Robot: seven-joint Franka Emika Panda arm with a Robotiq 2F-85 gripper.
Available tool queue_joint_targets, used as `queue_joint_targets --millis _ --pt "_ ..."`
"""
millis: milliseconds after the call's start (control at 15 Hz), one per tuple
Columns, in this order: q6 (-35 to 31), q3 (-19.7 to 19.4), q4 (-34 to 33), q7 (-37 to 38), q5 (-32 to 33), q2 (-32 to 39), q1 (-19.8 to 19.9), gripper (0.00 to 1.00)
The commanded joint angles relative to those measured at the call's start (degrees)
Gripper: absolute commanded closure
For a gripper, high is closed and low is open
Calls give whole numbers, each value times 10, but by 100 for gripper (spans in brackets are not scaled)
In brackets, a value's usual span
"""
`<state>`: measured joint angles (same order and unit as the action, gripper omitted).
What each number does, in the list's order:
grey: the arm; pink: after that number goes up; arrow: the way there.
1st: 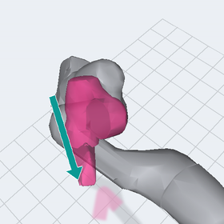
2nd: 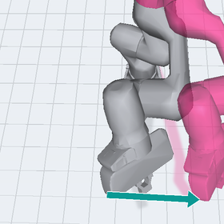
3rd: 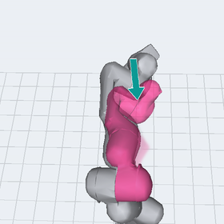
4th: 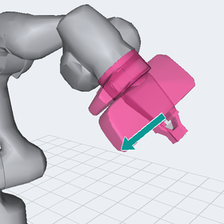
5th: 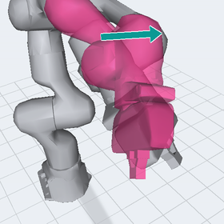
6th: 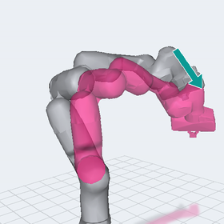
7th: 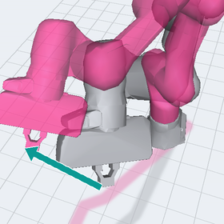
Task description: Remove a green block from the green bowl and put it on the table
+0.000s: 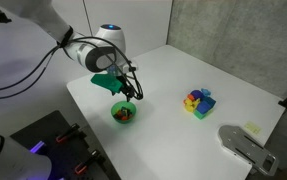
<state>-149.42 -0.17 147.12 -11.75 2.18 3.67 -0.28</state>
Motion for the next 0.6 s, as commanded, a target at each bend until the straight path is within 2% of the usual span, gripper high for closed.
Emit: queue_joint_targets --millis 0,533 --pt "-41 4 -12 -13 5 55 4 0" --pt "-126 10 -25 -27 29 161 5 0"
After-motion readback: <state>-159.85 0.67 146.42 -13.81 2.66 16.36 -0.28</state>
